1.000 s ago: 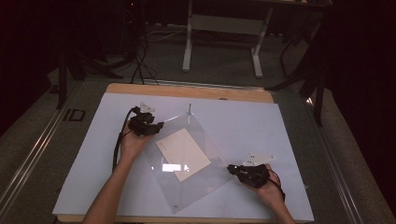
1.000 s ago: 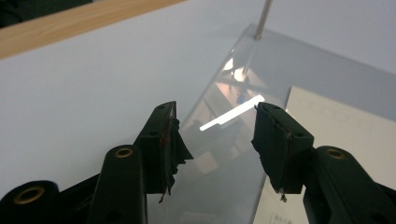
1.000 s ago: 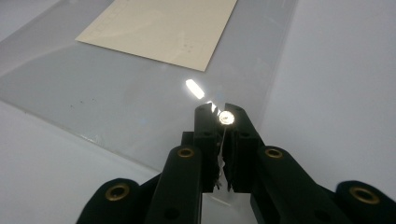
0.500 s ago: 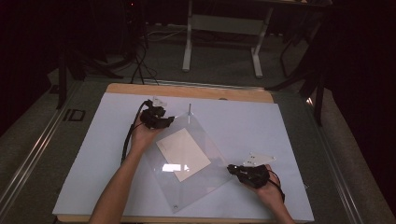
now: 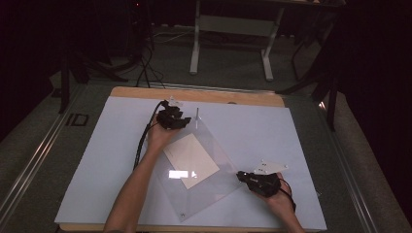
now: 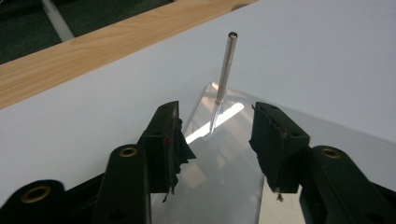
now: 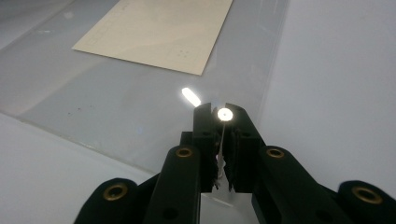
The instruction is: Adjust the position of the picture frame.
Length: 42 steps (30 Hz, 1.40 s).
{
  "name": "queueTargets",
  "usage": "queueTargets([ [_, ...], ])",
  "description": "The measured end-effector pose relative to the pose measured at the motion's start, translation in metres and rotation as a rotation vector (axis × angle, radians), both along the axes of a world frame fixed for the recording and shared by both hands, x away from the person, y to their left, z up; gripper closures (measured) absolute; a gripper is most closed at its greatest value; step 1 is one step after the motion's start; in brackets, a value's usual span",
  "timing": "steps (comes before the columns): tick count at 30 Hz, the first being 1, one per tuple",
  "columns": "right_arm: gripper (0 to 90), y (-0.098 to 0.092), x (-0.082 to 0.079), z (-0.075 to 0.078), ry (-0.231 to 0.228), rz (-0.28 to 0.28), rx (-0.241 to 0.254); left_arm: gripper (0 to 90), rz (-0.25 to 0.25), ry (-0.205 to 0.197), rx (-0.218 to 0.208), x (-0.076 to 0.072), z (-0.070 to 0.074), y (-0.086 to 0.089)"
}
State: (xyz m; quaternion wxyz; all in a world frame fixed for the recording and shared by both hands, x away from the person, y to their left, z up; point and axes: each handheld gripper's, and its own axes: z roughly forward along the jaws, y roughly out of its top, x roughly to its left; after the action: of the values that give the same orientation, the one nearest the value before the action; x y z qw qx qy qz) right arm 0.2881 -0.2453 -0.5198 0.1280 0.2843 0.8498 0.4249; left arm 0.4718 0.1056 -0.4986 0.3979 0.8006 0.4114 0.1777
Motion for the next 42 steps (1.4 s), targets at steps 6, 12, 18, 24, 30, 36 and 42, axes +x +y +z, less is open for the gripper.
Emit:
queueTargets([
  [6, 84.7, 0.001, -0.002, 0.000, -0.013, -0.012, -0.014, 53.1, -0.025, 0.014, -0.011, 0.009, -0.004, -0.013],
  [12, 84.6, 0.001, -0.002, -0.001, -0.009, -0.020, -0.002, 53.1, -0.042, 0.017, -0.017, 0.017, -0.010, -0.023],
  [18, 84.4, 0.001, -0.002, -0.001, -0.005, -0.021, 0.008, 56.4, -0.044, 0.014, -0.022, 0.027, -0.015, -0.035],
  [24, 84.4, 0.000, -0.002, -0.001, -0.002, -0.023, 0.011, 64.4, -0.013, 0.023, -0.032, 0.036, -0.024, -0.042],
  [30, 83.8, 0.000, -0.002, -0.001, 0.007, -0.028, 0.018, 69.6, 0.003, 0.020, -0.025, 0.042, -0.029, -0.050],
  [36, 82.1, -0.003, -0.006, -0.005, 0.032, -0.067, 0.026, 80.1, 0.040, 0.031, -0.035, 0.046, -0.032, -0.049],
  [42, 83.1, 0.000, -0.006, -0.010, 0.039, -0.081, -0.006, 81.6, 0.034, 0.039, -0.015, 0.049, -0.034, -0.050],
])
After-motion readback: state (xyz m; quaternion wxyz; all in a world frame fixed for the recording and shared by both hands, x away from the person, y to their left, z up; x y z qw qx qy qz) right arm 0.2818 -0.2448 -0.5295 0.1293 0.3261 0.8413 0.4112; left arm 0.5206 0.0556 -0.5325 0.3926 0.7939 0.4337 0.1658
